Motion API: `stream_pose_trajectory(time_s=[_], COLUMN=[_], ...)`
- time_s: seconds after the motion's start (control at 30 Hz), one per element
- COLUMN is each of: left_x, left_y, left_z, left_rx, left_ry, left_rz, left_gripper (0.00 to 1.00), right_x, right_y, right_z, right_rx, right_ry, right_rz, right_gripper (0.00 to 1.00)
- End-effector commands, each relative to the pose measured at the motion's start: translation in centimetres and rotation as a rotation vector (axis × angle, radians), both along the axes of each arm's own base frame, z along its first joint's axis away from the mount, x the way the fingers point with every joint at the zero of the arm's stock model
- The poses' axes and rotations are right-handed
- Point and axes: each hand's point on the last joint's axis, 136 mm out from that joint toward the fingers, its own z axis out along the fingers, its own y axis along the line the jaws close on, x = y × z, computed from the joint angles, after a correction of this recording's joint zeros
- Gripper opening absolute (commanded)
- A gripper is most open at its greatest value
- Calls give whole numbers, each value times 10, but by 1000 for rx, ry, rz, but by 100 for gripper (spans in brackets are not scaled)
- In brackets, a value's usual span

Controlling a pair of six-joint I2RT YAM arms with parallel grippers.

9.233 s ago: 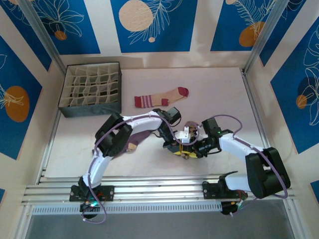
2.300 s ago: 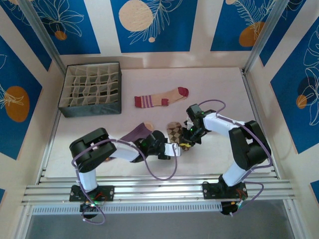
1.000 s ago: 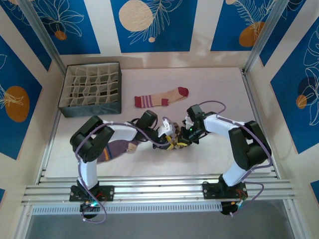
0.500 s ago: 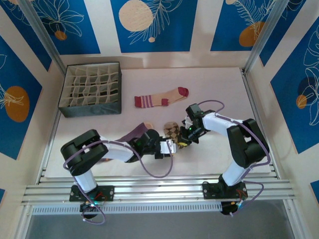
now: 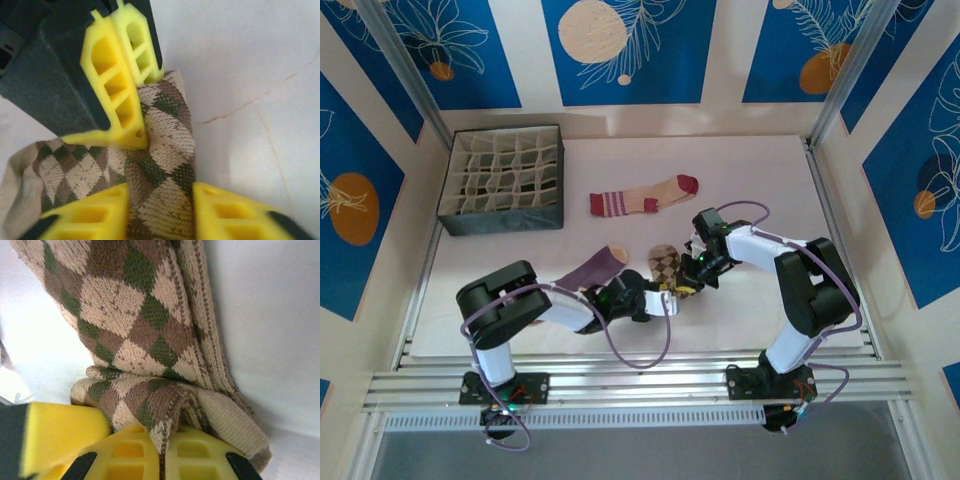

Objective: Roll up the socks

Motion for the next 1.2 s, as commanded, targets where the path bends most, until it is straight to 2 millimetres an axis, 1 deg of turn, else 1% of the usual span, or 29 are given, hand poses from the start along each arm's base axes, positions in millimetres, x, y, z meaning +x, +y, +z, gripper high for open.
stream_pose_trajectory(time_s=[0.0,0.1,0.13,0.17,0.23,0.33,0.4,0.53,0.7,0.8,0.83,0.87,0.9,0.97,1.0,1.03,1.07,1.17], left_x=[-10,-12,-13,-12,-15,-19,-18,-13,-2,2,3,4,5,8,10,12,14,15], left_y=[-7,-8,-8,-6,-4,-1,2,7,11,12,13,13,14,17,18,19,21,22], left_z=[-15,-16,-14,-12,-9,-5,-6,-13,-18,-17,-18,-20,-21,-24,-24,-22,-20,-5], left_rx=[59,37,13,-7,-43,-63,-62,-51,-66,-83,-80,-73,-66,-57,-58,-63,-63,-59], left_ry=[95,182,234,295,421,604,696,863,1031,1089,1099,1101,1094,1062,1039,1008,971,819], left_rz=[-34,-35,-36,-33,-44,-67,-64,-33,35,55,66,75,81,99,106,114,113,82], left_gripper=[0,0,0,0,0,0,0,0,0,0,0,0,0,0,2,10,15,25], right_x=[-24,-23,-21,-19,-16,-8,-3,8,14,14,13,13,12,9,7,4,1,-5], right_y=[-21,-16,-14,-13,-13,-12,-12,-11,-3,-2,-3,-3,-4,-10,-13,-18,-22,-27], right_z=[-24,-17,-12,-6,5,21,27,27,19,11,7,4,0,-11,-15,-21,-26,-34], right_rx=[-148,-120,-105,-91,-66,2,36,75,112,108,103,98,89,33,4,-30,-61,-101], right_ry=[89,55,32,4,-48,-128,-170,-235,-237,-223,-211,-199,-179,-123,-96,-61,-30,21], right_rz=[12,28,35,40,45,45,33,19,42,45,44,39,34,10,-1,-15,-23,-36], right_gripper=[6,27,36,42,48,51,51,52,52,48,42,33,27,15,12,9,6,2])
